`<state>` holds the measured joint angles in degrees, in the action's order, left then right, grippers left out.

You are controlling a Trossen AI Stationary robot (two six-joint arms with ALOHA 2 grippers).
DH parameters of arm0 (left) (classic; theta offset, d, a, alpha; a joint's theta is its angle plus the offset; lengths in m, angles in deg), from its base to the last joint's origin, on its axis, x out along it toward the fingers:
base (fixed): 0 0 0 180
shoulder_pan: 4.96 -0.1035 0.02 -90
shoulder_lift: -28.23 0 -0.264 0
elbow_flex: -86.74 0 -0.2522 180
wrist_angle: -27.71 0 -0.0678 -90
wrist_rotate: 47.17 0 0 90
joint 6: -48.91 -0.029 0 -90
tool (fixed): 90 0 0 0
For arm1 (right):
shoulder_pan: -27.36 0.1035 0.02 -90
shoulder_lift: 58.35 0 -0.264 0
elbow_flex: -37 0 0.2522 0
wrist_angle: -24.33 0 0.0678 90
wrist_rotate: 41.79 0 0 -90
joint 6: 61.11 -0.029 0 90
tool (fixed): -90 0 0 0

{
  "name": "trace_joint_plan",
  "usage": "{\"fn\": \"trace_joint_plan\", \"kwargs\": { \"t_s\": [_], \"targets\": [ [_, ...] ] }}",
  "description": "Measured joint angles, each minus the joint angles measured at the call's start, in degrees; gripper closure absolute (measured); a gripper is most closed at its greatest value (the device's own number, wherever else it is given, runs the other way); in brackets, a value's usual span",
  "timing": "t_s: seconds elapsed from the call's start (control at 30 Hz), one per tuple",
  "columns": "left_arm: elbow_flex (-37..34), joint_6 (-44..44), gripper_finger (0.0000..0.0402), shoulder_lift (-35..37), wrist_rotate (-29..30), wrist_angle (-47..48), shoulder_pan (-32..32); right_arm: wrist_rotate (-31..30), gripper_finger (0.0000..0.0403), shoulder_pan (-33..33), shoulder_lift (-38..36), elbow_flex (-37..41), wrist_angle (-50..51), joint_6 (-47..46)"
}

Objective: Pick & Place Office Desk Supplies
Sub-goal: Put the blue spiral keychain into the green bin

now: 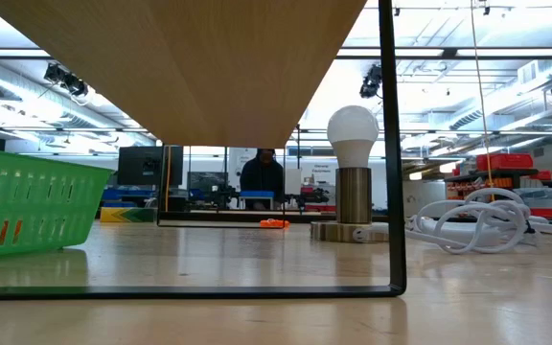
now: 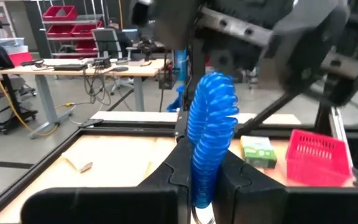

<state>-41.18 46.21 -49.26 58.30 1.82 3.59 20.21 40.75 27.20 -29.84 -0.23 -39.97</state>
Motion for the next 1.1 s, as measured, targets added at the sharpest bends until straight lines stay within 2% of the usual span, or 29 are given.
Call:
{"fn": "trace_joint_plan", "kwargs": {
  "t_s": [0.1, 0.27, 0.43, 0.63, 0.8, 0.97, 1.1],
  "targets": [
    [0.02, -0.91, 0.0373, 2.67, 1.38, 5.24, 1.67, -2.41, 0.0151, 2.27, -1.03, 0.02, 0.13, 1.89],
    [0.00, -0.98, 0.0373, 8.47, 3.95, 19.48, 5.68, -7.25, 0.0163, 5.79, -1.80, 0.00, 3.24, 2.85],
    [-0.01, 0.67, 0.0373, 14.68, 7.33, 34.19, 11.29, -7.55, 0.0171, 8.74, -2.04, 0.02, 9.39, 0.84],
    [-0.02, 7.16, 0.0373, 22.26, 12.92, 50.29, 19.68, -7.74, 0.0172, 11.48, -2.04, 0.02, 13.56, -2.62],
    [-0.02, 17.20, 0.0373, 27.36, 15.59, 63.86, 27.19, -8.02, 0.0172, 13.09, -2.04, 0.04, 15.58, -5.80],
    [-0.02, 26.78, 0.0373, 28.13, 13.88, 72.40, 35.27, -10.19, 0.0172, 14.34, -2.04, 0.04, 17.12, -7.29],
    [-0.02, 31.21, 0.0373, 24.13, 11.05, 73.93, 40.14, -14.12, 0.0172, 15.04, -2.02, 0.04, 20.67, -7.75]
  ]
}}
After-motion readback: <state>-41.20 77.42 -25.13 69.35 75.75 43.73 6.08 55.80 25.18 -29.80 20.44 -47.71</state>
